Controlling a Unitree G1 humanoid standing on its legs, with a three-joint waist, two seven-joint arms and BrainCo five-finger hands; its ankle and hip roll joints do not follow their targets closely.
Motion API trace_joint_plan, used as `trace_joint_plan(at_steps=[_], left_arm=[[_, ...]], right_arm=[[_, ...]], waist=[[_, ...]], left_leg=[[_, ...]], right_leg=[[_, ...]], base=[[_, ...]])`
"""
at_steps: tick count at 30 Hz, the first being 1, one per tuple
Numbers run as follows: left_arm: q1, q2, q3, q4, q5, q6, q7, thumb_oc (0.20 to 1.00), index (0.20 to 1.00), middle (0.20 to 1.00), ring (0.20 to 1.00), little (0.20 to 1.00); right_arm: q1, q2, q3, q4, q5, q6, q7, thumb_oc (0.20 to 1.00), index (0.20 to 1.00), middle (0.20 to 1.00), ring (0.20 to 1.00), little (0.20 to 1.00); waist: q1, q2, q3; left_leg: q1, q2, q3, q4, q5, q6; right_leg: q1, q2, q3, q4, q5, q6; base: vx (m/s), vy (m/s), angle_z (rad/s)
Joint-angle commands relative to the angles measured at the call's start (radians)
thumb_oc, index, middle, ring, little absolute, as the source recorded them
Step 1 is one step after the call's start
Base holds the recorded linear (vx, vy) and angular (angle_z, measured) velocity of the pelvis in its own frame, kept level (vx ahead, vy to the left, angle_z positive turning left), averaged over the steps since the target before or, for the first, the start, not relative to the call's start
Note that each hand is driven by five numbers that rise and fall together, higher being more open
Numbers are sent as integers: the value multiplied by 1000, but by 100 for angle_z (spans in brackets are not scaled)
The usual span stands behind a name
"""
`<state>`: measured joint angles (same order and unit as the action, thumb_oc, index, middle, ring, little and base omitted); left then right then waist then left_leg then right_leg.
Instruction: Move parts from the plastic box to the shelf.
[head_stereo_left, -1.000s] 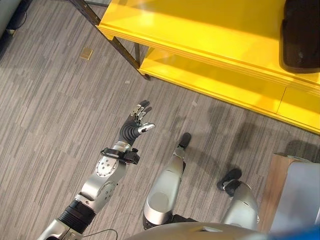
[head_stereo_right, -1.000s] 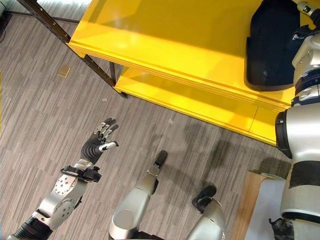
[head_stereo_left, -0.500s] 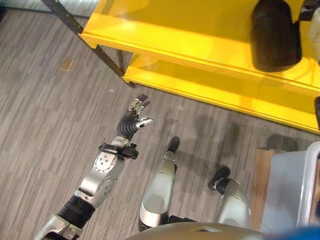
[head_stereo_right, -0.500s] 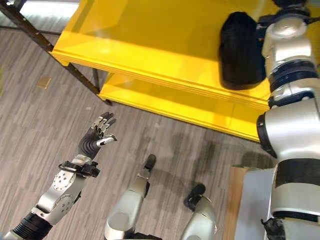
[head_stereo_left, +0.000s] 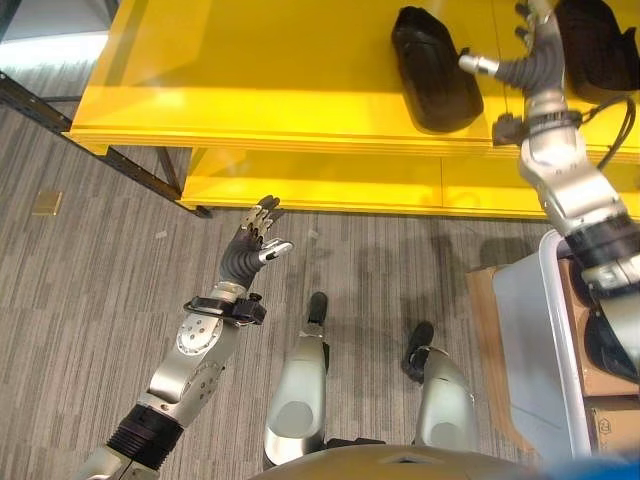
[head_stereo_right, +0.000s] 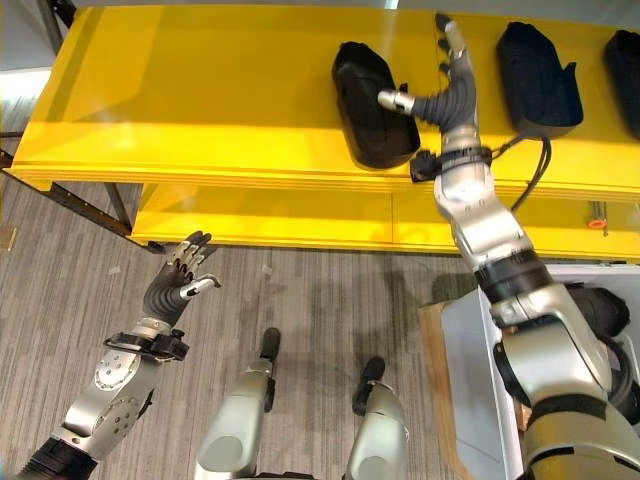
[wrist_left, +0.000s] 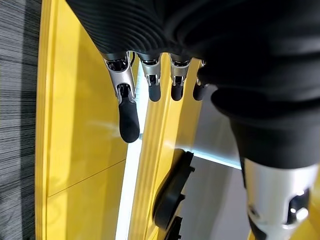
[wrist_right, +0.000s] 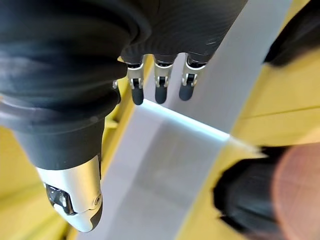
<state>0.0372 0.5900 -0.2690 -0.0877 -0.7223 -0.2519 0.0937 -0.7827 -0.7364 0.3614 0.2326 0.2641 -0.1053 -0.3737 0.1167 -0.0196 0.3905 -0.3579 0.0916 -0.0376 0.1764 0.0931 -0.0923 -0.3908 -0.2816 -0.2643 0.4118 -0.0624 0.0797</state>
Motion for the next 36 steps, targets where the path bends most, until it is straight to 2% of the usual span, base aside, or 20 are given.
trace_joint_plan(at_steps=[1, 2, 7, 13, 17, 21, 22, 23, 24, 27, 32, 36], left_arm=[[9, -10, 40, -49, 47, -38, -5, 1000, 1000, 1000, 1000, 1000], [23, -14, 51, -48, 66, -35, -12, 1000, 1000, 1000, 1000, 1000], [60, -25, 98, -50, 117, -28, -23, 1000, 1000, 1000, 1000, 1000], [76, -39, 112, -41, 153, -30, -24, 1000, 1000, 1000, 1000, 1000], [57, -53, 95, -19, 175, -30, -21, 1000, 1000, 1000, 1000, 1000], [38, -47, 83, -16, 194, -37, -21, 1000, 1000, 1000, 1000, 1000], [23, -41, 69, -13, 199, -45, -21, 1000, 1000, 1000, 1000, 1000], [17, -41, 65, -11, 201, -45, -19, 1000, 1000, 1000, 1000, 1000], [-6, -44, 45, -12, 204, -44, -12, 1000, 1000, 1000, 1000, 1000], [-15, -48, 41, -11, 205, -44, -7, 1000, 1000, 1000, 1000, 1000], [-37, -60, 28, -20, 192, -52, -1, 1000, 1000, 1000, 1000, 1000], [-41, -59, 31, -25, 187, -59, 7, 1000, 1000, 1000, 1000, 1000]], right_arm=[[-14, -80, -73, -84, -147, -47, 42, 1000, 1000, 1000, 1000, 1000], [87, -100, -115, -157, -250, -40, 54, 1000, 1000, 1000, 1000, 1000], [280, -172, -211, -277, -579, 11, 77, 1000, 1000, 1000, 1000, 1000], [345, -223, -183, -249, -878, 33, 73, 1000, 1000, 1000, 1000, 1000], [319, -224, -115, -198, -946, 41, 88, 1000, 1000, 1000, 1000, 1000], [238, -263, 8, -98, -1054, 47, 88, 1000, 1000, 1000, 1000, 1000], [156, -279, 114, -32, -1111, 50, 94, 1000, 1000, 1000, 1000, 1000], [124, -275, 152, -6, -1121, 53, 95, 1000, 1000, 1000, 1000, 1000], [32, -243, 251, 25, -1144, 60, 125, 1000, 1000, 1000, 1000, 1000], [-16, -219, 294, 51, -1148, 67, 128, 1000, 1000, 1000, 1000, 1000], [-139, -128, 384, 183, -1112, 86, 122, 1000, 1000, 1000, 1000, 1000], [-203, -100, 406, 251, -1094, 107, 103, 1000, 1000, 1000, 1000, 1000]], waist=[[-6, -21, 25], [-16, -20, 22], [-40, -22, 13], [-50, -21, 17], [-56, -24, 25], [-54, -22, 31], [-49, -23, 31], [-50, -23, 32], [-43, -25, 35], [-44, -23, 36], [-32, -8, 39], [-23, 1, 43]], left_leg=[[66, 64, -10, 100, -157, -29], [73, 68, -2, 98, -158, -29], [87, 75, 12, 93, -163, -27], [92, 80, 25, 100, -168, -28], [94, 84, 28, 101, -168, -29], [98, 86, 32, 96, -164, -32], [98, 88, 33, 92, -162, -34], [98, 89, 34, 90, -161, -35], [97, 91, 36, 87, -157, -36], [96, 90, 36, 85, -156, -36], [88, 86, 36, 84, -153, -37], [81, 84, 32, 80, -148, -37]], right_leg=[[93, -38, 23, -124, 103, 90], [96, -38, 26, -129, 106, 93], [97, -36, 43, -137, 110, 99], [91, -33, 56, -137, 110, 102], [89, -32, 64, -133, 108, 102], [84, -30, 66, -133, 112, 101], [80, -29, 70, -134, 114, 101], [78, -28, 72, -135, 115, 100], [74, -29, 76, -134, 116, 99], [71, -30, 79, -132, 116, 97], [64, -36, 81, -129, 117, 94], [59, -38, 78, -125, 118, 92]], base=[[27, -12, -19], [29, -7, -7], [21, -6, -7], [0, -9, -8], [-16, -16, -4], [-9, -3, -2], [-24, -10, -5], [-41, -23, -8], [-28, -22, -8], [-8, -7, -2], [-5, -5, 0], [0, 0, 0]])
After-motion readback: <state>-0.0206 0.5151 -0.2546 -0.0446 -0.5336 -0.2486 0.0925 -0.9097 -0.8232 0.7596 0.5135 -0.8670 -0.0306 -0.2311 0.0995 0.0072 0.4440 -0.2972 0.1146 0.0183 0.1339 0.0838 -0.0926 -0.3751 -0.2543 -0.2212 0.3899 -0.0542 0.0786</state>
